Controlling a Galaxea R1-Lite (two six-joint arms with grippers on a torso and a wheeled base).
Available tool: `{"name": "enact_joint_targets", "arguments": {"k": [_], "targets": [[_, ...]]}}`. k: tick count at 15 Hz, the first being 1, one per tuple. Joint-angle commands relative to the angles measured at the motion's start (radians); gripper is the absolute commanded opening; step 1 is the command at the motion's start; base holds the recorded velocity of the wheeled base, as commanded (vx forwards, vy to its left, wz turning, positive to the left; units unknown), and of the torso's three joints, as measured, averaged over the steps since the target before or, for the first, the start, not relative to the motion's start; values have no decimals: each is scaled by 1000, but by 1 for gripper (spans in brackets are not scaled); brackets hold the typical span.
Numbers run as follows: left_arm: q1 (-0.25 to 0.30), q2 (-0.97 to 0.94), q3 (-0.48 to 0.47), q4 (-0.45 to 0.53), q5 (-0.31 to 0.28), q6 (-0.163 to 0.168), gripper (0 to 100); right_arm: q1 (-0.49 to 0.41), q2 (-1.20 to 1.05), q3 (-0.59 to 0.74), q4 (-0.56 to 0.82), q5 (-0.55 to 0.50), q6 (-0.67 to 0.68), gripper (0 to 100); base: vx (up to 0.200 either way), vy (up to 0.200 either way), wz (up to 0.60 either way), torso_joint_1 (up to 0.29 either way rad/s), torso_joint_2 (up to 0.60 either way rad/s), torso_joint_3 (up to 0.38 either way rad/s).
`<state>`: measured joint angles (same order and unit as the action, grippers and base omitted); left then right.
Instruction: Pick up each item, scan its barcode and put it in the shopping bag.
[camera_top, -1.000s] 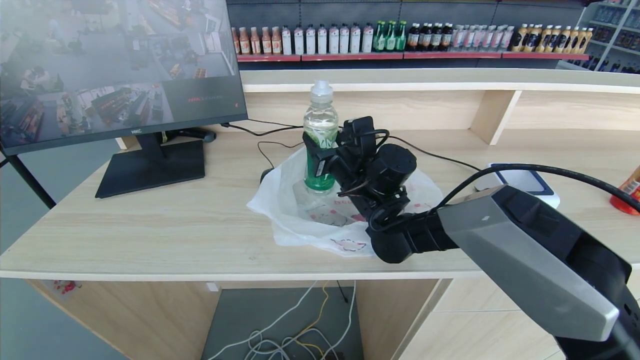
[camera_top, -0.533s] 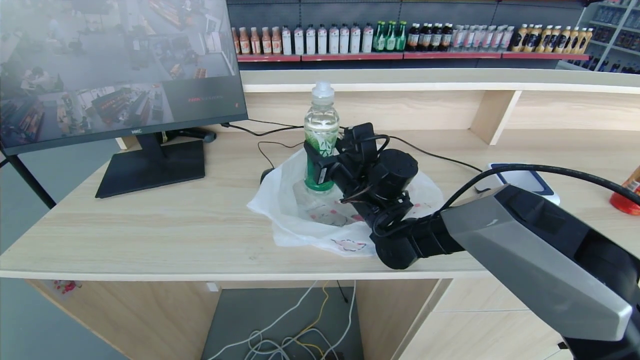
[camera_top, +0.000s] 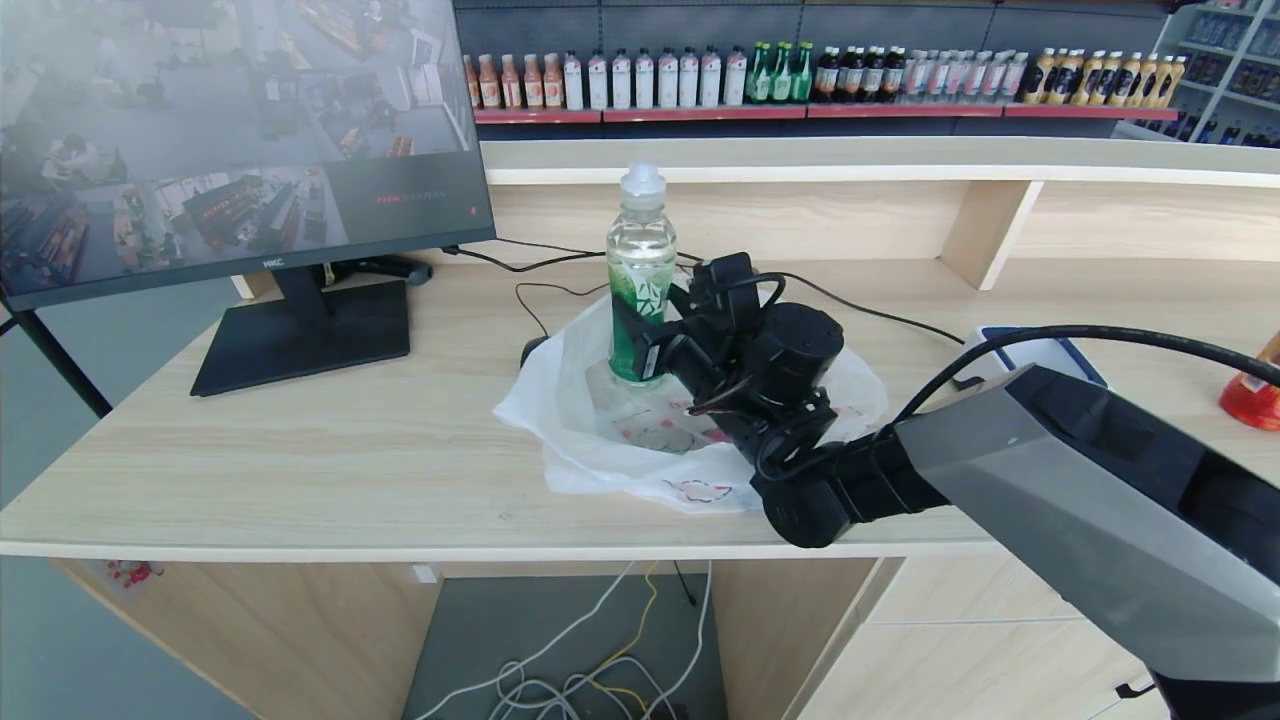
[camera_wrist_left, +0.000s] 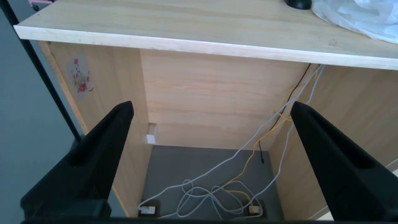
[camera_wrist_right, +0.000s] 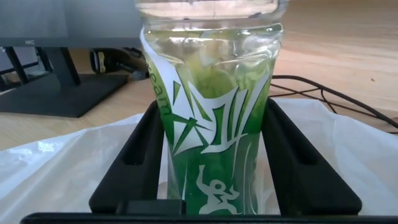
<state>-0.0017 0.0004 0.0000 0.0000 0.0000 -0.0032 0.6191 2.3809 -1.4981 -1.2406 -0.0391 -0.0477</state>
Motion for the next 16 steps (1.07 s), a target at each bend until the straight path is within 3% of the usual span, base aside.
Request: {"name": "enact_joint_targets", "arguments": {"k": [1,10,16], "targets": [[0,0,0,0,0,0,100,1,-17,9,-3,-1,6,100,0,0,0,0,0,0],[0,0,0,0,0,2,100,2,-75,87,-65,5,28,100,0,0,0,0,0,0],[0,0,0,0,-2,2,100,-1,-267,553,-315,7,37,100,0,0,0,0,0,0]]}}
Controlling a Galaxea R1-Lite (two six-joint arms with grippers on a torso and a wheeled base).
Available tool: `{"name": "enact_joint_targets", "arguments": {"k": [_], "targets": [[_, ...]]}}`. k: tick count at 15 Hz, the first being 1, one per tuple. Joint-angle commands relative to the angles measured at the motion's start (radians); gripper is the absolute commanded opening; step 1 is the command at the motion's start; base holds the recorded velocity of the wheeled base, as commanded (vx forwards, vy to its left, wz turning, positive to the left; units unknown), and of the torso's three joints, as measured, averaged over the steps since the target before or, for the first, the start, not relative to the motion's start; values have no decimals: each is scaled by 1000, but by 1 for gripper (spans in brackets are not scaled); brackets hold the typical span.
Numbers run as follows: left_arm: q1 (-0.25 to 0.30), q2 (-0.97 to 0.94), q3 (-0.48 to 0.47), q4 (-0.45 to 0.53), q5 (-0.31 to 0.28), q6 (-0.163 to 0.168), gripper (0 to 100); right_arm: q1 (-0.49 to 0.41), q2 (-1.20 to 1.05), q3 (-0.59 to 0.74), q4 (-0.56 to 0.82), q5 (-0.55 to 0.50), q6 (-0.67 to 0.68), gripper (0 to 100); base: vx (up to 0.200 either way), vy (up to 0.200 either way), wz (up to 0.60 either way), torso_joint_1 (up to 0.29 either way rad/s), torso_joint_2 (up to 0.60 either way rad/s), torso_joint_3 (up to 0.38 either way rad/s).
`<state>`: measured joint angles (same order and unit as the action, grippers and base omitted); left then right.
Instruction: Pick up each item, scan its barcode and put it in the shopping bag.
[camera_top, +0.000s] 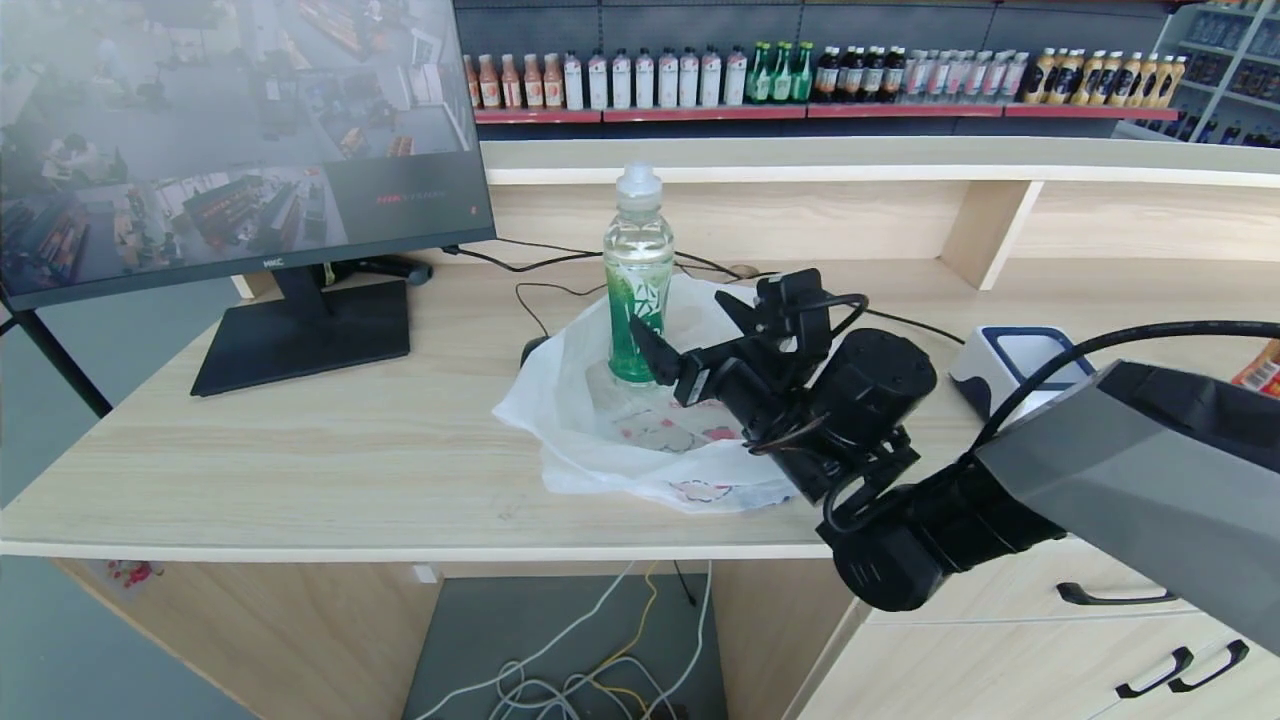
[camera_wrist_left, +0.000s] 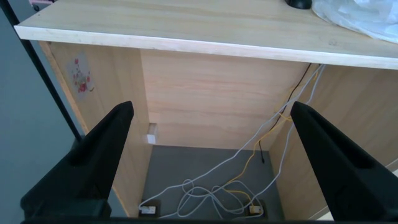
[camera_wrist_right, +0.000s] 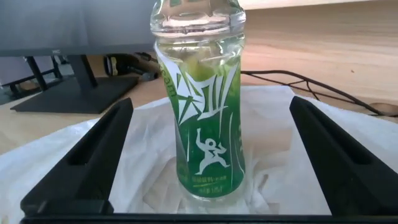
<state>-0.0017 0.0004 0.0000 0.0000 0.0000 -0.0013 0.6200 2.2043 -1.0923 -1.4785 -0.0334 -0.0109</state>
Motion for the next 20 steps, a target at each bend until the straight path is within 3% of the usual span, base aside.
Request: {"name": "enact_joint_targets", "arguments": {"k": [1,3,8,14,17,20], "targets": [[0,0,0,0,-2,0,100,-2,-101,203,-92,0,15,100,0,0,0,0,0,0],[0,0,0,0,0,0,100,3,-147,273,-92,-2,28,100,0,0,0,0,0,0],[0,0,0,0,0,0,100,3,-212,290,-92,-3,23,100,0,0,0,0,0,0],[2,0,0,0,0,-2,100,26,-221,252,-92,69,-12,100,-167,0,0,4,4,3],[0,0,0,0,0,-2,100,-2,-230,284,-92,59,-20,100,0,0,0,0,0,0],[2,0,0,0,0,-2,100,-3,-225,284,-92,-13,-20,100,0,0,0,0,0,0]]}}
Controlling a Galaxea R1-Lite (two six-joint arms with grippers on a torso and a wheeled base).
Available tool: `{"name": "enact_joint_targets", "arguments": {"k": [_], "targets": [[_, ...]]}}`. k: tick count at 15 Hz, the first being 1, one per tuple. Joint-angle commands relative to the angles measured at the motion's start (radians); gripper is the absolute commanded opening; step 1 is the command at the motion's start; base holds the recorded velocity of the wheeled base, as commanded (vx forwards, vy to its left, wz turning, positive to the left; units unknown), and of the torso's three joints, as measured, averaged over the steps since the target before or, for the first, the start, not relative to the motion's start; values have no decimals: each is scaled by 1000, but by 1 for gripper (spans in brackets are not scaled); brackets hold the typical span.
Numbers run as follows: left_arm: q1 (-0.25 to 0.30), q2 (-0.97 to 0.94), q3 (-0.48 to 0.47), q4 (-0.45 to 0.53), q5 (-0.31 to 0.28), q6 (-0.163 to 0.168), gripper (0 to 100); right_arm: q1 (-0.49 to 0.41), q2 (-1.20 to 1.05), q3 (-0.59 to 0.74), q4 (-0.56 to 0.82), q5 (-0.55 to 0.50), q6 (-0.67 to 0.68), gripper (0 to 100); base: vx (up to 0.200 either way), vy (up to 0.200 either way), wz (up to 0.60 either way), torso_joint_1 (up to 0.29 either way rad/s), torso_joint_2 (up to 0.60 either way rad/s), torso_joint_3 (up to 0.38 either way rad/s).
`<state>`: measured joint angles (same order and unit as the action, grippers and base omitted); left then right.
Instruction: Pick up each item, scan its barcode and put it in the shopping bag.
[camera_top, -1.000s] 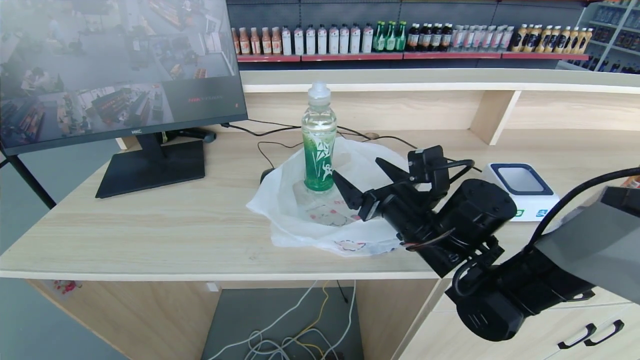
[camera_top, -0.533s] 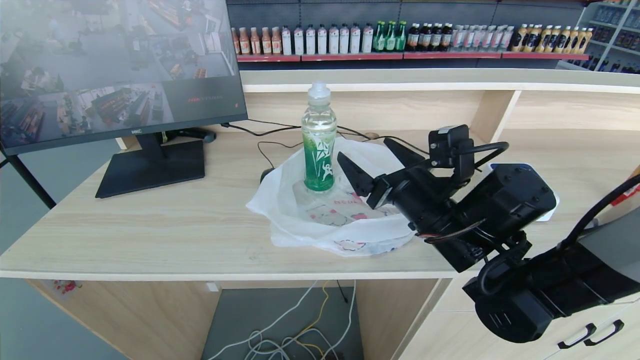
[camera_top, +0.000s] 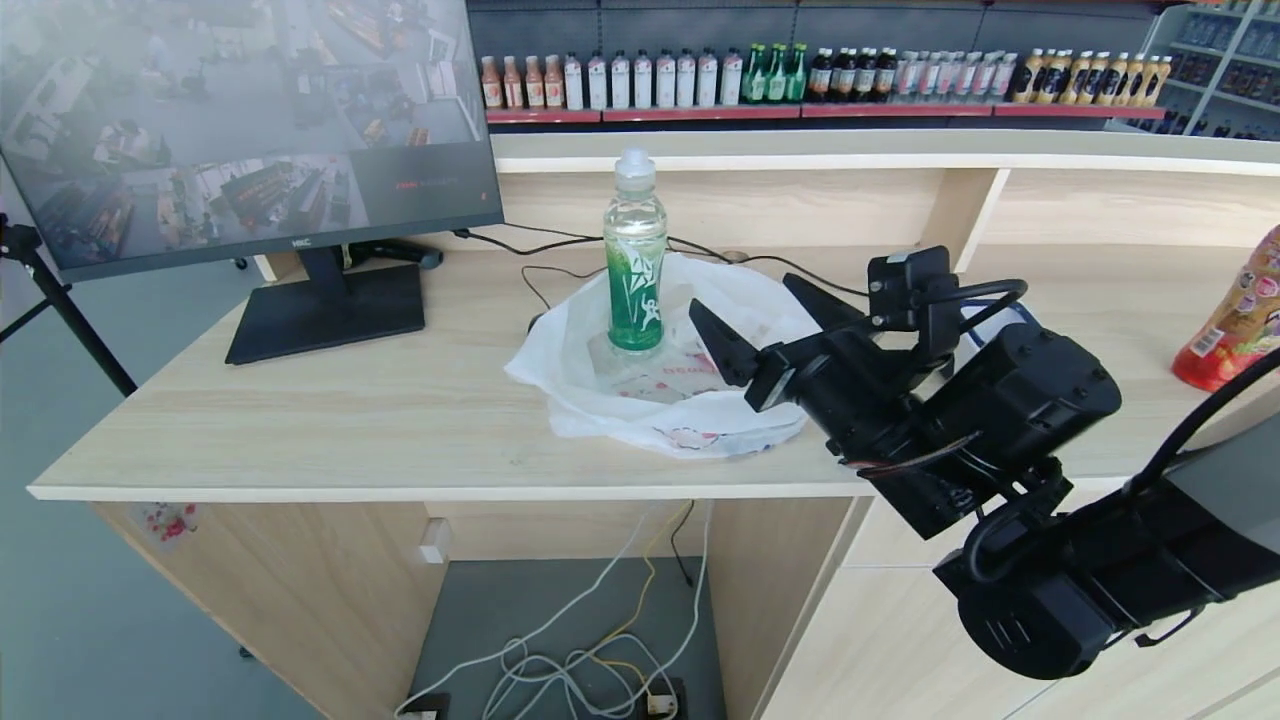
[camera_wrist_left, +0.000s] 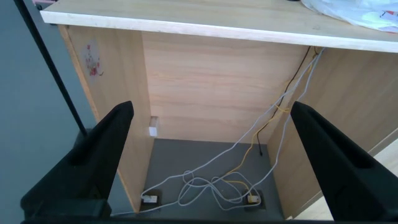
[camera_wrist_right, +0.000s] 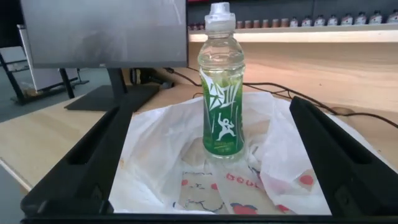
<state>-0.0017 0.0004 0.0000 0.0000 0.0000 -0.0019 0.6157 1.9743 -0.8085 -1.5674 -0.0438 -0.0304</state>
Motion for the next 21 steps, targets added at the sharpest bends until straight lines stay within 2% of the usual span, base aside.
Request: {"name": "enact_joint_targets", "arguments": {"k": [1,11,14,16,21], "targets": [[0,0,0,0,0,-1,100,1,5,2,-3,-4,0,100,0,-200,0,12,7,-2],[0,0,0,0,0,-1,100,-50,-48,54,-3,-5,4,100,0,-200,0,5,1,3],[0,0,0,0,0,-3,100,-42,-77,51,-3,-91,6,100,0,-200,0,4,6,2],[0,0,0,0,0,-3,100,-80,-84,68,-3,-97,7,100,0,-200,0,0,7,0],[2,1,0,-5,0,-1,100,-80,-78,86,-3,-97,7,100,0,-200,0,0,0,2]]}}
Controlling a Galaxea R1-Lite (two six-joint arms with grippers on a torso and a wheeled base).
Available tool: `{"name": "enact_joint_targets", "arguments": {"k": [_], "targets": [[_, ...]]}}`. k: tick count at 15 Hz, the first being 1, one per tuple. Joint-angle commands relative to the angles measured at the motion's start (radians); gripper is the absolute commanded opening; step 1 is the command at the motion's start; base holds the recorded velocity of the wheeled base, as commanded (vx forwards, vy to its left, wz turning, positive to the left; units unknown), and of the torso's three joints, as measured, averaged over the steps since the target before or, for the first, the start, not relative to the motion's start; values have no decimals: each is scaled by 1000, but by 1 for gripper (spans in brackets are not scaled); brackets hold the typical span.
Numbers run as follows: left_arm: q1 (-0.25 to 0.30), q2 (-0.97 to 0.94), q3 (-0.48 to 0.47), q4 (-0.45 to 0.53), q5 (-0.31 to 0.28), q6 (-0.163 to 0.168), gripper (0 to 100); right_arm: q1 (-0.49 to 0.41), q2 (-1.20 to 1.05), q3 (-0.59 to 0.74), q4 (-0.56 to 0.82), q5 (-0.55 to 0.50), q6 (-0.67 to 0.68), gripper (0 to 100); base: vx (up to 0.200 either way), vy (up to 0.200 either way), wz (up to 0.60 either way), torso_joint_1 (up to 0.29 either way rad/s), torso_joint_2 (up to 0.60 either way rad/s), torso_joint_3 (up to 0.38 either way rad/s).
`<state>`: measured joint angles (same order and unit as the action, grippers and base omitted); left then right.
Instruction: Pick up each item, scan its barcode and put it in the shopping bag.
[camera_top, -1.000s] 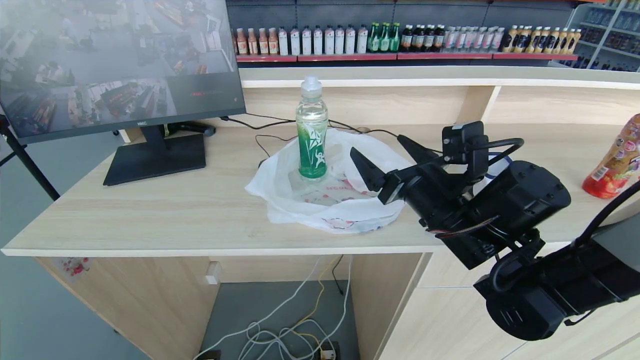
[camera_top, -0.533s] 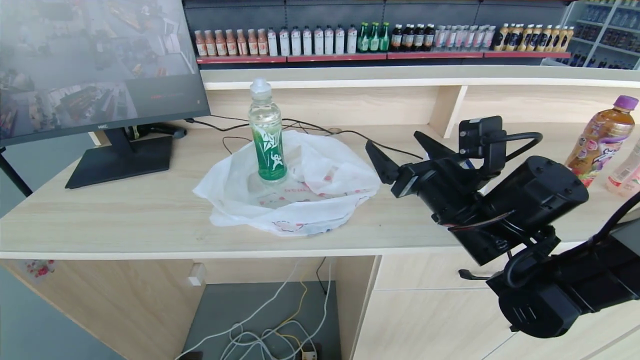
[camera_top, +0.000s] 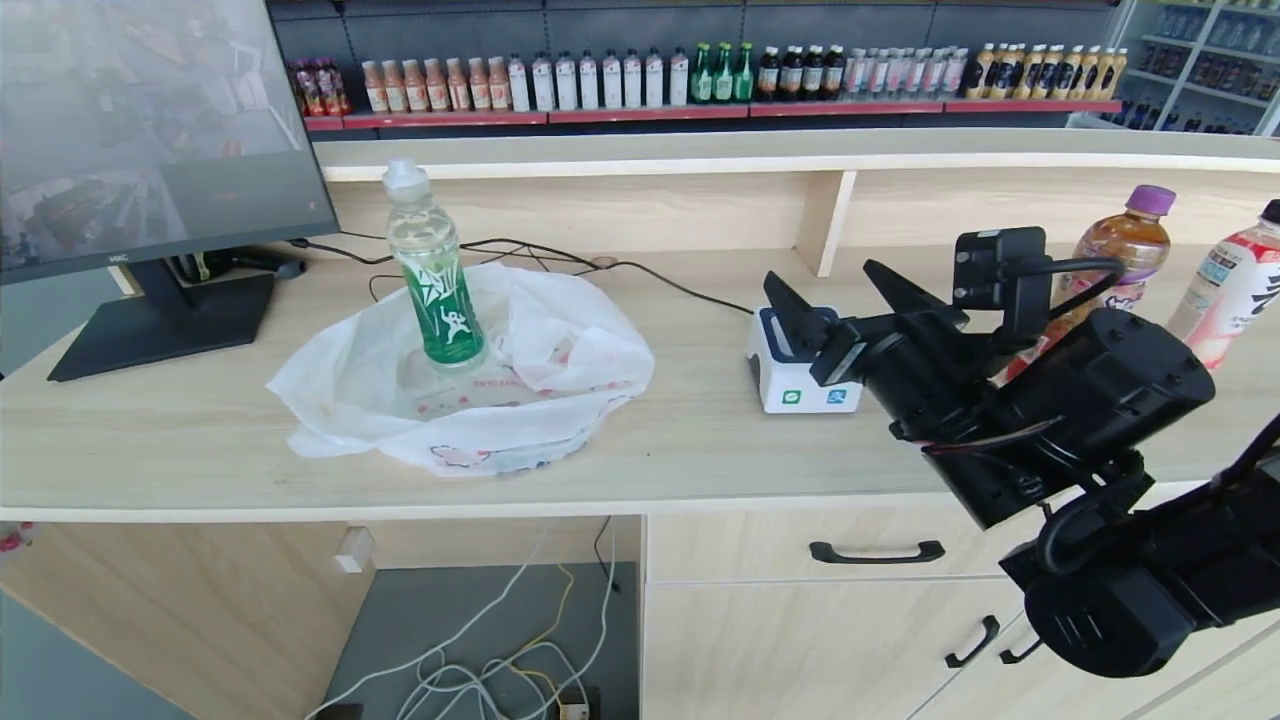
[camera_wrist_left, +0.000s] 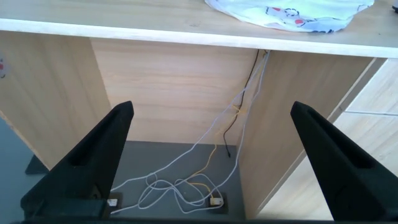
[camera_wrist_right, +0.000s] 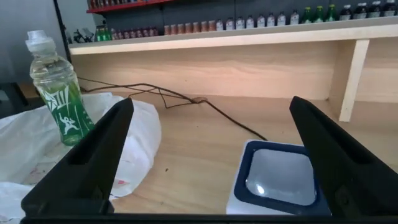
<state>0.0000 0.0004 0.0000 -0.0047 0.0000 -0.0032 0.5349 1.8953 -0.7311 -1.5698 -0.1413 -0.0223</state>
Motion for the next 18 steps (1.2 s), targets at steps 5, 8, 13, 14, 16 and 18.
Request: {"name": "enact_joint_targets", "arguments": {"k": [5,8,13,14,16,18], "targets": [[-2,0,0,0,0,2,100,-1,-19,52,-1,2,-1,100,0,-200,0,3,2,4],[0,0,0,0,0,2,100,-3,-21,50,-1,2,-4,100,0,-200,0,2,2,5],[0,1,0,-3,0,5,100,-1,-41,50,-1,2,-4,100,0,-200,0,1,3,5],[-2,0,0,0,0,2,100,-1,-45,50,-1,2,-4,100,0,-200,0,2,2,12],[0,0,0,0,0,-1,100,-1,-53,65,-1,2,-4,100,0,-200,0,2,2,2],[0,0,0,3,0,-1,100,8,-59,79,-1,2,-4,100,0,-100,0,-1,1,4]]}}
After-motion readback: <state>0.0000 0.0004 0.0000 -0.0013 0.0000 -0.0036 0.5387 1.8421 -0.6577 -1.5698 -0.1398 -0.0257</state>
